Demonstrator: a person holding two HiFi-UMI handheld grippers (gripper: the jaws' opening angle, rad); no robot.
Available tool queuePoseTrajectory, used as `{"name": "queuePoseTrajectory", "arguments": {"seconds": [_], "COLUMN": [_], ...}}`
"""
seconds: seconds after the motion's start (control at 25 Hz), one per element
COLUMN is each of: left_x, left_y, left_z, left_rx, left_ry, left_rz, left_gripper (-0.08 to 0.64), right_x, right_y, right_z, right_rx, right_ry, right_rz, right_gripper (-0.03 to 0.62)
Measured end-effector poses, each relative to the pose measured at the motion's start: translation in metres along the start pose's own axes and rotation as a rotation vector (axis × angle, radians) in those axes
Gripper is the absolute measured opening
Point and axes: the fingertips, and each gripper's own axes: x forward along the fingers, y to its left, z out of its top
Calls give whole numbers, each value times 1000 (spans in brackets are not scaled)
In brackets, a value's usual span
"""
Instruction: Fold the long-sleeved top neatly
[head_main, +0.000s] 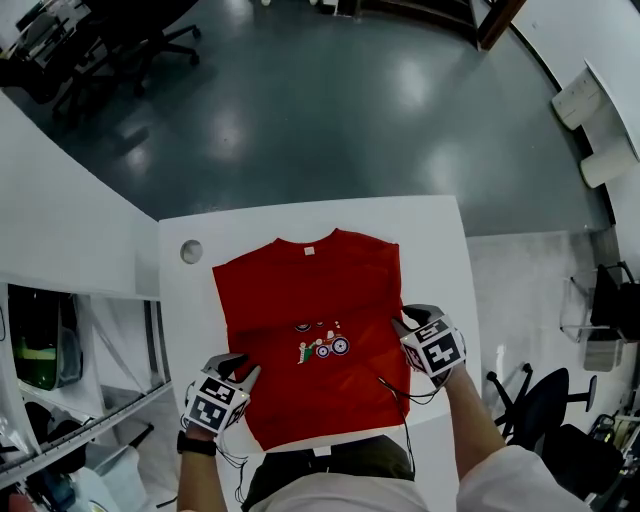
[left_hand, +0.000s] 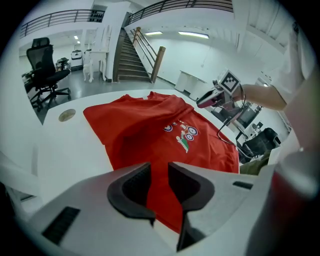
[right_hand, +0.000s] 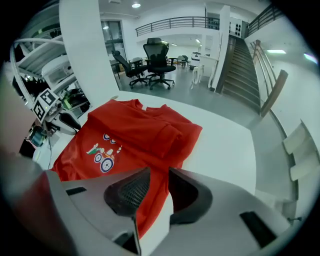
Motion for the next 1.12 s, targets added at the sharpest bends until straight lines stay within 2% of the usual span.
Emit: {"name": "queuePoseTrajectory", "arguments": {"seconds": [0.24, 0.4, 0.8, 1.12], "left_x": [-5, -9, -18, -27], "left_y": [-17, -28, -59, -101], "left_z": [-14, -24, -46, -79], "left_rx": [75, 76, 48, 25], "left_ry": [-20, -28, -38, -29], "left_rz": [-37, -29, 52, 104], "left_gripper": [113, 114, 117, 124], "right_x": [-21, -28, -41, -55], "right_y": [29, 45, 75, 106], "right_z": [-26, -41, -75, -131], "right_rx": [13, 26, -44, -109], "right_ry": [-32, -46, -98, -104], "right_rz": [-50, -61, 16, 81], "right_gripper": [124, 123, 124, 124]}}
